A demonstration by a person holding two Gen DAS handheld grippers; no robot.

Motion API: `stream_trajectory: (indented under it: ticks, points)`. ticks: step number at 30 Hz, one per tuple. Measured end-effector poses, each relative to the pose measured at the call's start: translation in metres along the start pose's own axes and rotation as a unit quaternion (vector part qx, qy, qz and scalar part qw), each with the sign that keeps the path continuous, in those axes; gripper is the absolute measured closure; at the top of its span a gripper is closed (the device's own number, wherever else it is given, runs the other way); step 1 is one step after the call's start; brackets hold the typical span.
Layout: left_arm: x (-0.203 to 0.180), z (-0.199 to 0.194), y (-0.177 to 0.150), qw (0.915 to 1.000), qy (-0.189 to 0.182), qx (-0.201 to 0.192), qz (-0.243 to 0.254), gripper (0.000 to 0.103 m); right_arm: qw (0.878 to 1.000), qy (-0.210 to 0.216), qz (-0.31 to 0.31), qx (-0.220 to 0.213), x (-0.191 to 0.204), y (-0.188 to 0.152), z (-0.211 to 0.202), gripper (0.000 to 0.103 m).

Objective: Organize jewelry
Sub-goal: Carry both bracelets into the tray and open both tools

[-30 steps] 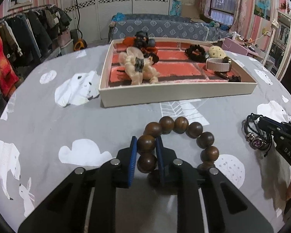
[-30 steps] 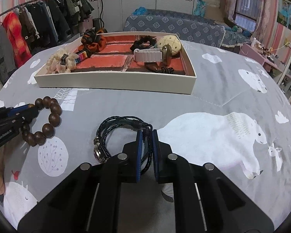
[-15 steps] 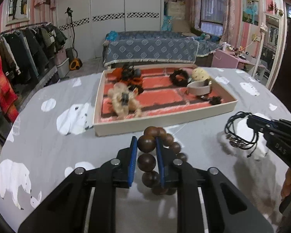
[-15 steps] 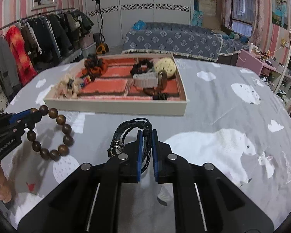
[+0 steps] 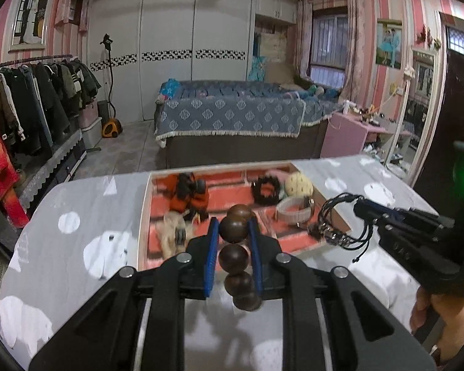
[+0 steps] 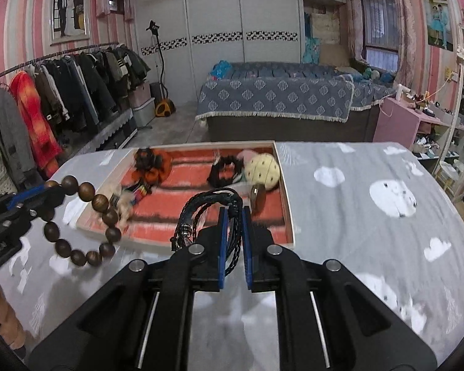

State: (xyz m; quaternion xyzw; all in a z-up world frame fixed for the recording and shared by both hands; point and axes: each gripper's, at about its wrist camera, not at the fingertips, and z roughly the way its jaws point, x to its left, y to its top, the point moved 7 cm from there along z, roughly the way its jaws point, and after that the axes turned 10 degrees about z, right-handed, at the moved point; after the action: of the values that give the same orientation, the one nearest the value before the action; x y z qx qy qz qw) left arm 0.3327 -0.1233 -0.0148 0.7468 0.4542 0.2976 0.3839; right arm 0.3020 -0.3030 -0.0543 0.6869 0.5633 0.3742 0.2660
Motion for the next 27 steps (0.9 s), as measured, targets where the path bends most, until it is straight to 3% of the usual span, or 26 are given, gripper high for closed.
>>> stream_trajectory:
  ticks: [6,13,27]
  points:
    - [0.016,0.037,0.007,0.9999,0.011,-0.001,-0.013,0.083,1.0,0.001,0.008,-0.002,-0.005,0.01,0.037,0.093]
    - [0.041,0.076,-0.008,0.9993,0.012,0.017,-0.031,0.083,1.0,-0.012,-0.015,0.004,-0.005,0.001,0.072,0.093]
    - [0.058,0.105,-0.039,0.997,0.023,0.062,-0.041,0.083,0.998,-0.034,-0.028,0.038,-0.013,-0.015,0.097,0.093]
